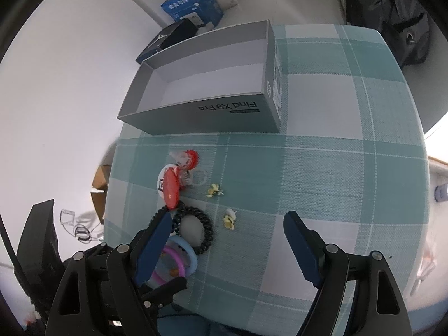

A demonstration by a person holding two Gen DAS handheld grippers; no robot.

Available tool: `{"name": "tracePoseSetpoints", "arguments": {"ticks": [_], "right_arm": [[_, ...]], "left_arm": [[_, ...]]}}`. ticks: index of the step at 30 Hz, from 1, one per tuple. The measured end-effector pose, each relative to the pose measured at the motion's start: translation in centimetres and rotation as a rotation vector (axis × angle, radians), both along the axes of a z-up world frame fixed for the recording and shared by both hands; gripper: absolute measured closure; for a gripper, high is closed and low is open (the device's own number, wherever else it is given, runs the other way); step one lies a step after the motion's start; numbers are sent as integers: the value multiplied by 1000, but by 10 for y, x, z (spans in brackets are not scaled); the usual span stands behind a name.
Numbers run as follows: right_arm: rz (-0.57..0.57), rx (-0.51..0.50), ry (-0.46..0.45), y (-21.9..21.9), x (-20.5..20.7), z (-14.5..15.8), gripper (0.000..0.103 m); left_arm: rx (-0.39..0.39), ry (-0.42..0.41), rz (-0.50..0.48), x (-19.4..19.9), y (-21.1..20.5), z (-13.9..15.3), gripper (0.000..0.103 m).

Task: Organize jewelry
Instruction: 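Lift the pink bangle with the left tool while the right tool grasps the blue bangle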

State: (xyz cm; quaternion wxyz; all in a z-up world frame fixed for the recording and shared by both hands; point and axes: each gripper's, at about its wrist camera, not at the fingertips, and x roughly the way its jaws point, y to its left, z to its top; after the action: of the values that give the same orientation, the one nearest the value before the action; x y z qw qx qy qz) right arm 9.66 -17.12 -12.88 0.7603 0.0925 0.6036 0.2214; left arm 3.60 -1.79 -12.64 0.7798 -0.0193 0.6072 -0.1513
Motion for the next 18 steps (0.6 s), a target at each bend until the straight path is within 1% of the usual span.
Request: {"name": "tracePoseSetpoints", "arguments": {"ticks": [4,8,9,10,12,13,14,15,16,18], "right_arm": [[4,-9,-13,0,-1,2,21],[5,-7,-10,1,-4,1,21],[9,-7,-7,1,-6,0,21],[14,-5,-2,1,-8,-1,21],[18,10,10,-1,-12,-3,21],[20,17,15,-1,-14,-4,21],[21,24,20,-1,-16,-5,25],[24,33,28,-1,-18,-7,31],[29,48,40,-2,-21,-8,34],[38,76,66,-1,-25,-13,42]], "left_arm": [[58,-20,-23,-9,-6,-2,48],[97,-45,-41,-14,-12,-3,49],[112,-54,-51,-14,-15,-3,50],[124,-60,-56,-14,-17,-5,54],[119,-61,-56,-20,-16,-5,57],[113,-59,-52,-29,-5,-1,57],[107,-55,-41,-28,-2,0,57],[101,-53,-32,-28,0,1,58],[86,-52,-16,-27,5,3,58],[58,-57,8,-24,16,11,58]]}}
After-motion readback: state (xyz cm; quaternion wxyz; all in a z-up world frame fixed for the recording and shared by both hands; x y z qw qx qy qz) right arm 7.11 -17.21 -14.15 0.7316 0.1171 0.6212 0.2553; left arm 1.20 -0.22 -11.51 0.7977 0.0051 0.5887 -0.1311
